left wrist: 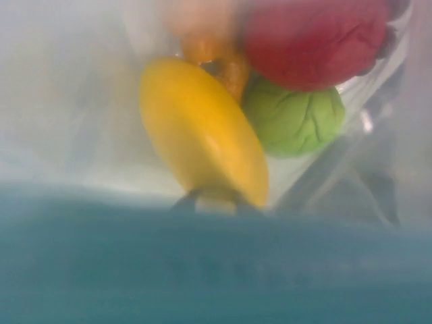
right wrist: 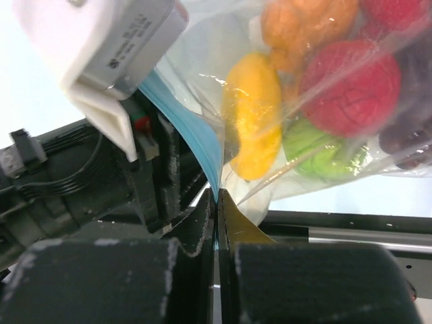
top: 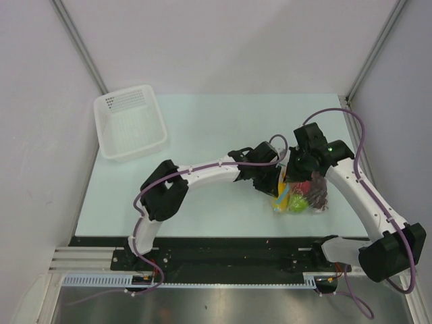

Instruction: Open the zip-top bag and remove the fake food

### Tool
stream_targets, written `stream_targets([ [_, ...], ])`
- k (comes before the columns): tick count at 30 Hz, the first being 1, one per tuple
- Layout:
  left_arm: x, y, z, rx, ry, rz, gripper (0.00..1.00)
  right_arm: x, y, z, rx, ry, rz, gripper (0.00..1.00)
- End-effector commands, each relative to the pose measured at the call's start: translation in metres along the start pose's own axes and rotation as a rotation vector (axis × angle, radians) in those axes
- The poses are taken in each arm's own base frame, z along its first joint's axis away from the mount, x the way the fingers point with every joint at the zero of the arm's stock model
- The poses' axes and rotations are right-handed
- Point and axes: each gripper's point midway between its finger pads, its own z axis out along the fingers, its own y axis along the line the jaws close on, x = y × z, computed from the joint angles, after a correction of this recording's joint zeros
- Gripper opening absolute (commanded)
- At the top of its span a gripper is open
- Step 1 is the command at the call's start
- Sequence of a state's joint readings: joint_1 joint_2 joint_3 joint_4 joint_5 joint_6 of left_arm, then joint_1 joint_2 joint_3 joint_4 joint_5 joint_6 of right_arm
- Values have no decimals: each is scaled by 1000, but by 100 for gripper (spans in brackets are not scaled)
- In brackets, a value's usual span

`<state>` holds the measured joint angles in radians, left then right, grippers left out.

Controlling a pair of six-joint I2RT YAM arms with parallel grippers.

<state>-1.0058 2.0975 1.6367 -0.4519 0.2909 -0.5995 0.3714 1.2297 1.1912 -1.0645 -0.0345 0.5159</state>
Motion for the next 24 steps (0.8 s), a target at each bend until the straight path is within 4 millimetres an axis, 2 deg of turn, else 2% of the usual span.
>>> stream_targets([
  [1, -32, -27, -47, 17, -148, 96, 17, -9, 5, -9, -28, -71, 2, 0],
  [2, -34, -29, -51, 18, -159, 104, 13, -10, 4, -10, -27, -74, 1, 0],
  [4, -39, -34, -62, 23, -182, 123, 12, -10, 5, -11, -32, -78, 4, 0],
  [6, -40, -39, -65, 41, -183, 129, 17, -10, 5, -11, -34, -78, 7, 0],
  [7, -38, -40, -62, 51, -171, 115, 23, -10, 6, -12, -39, -79, 8, 0],
  [8, -37, -43, -60, 67, -157, 105, 40, -10, 7, -12, -42, -79, 13, 0],
  [9, -35, -43, -57, 69, -144, 89, 49, -10, 7, -13, -45, -81, 17, 0],
  [11, -30, -42, -45, 74, -120, 43, 60, -10, 10, -13, -55, -79, 37, 0],
  [13, -29, -38, -38, 50, -120, 4, 63, -10, 10, -13, -50, -81, 61, 0],
  [14, -27, -34, -29, 31, -113, -2, 77, -9, 10, -12, -47, -76, 69, 0],
  [18, -24, -18, -10, -57, -117, -13, 79, -7, 10, -10, -35, -58, 128, 0],
  [24, -22, -12, 14, -53, -118, -64, 78, -3, 17, -2, -57, -17, 168, 0],
])
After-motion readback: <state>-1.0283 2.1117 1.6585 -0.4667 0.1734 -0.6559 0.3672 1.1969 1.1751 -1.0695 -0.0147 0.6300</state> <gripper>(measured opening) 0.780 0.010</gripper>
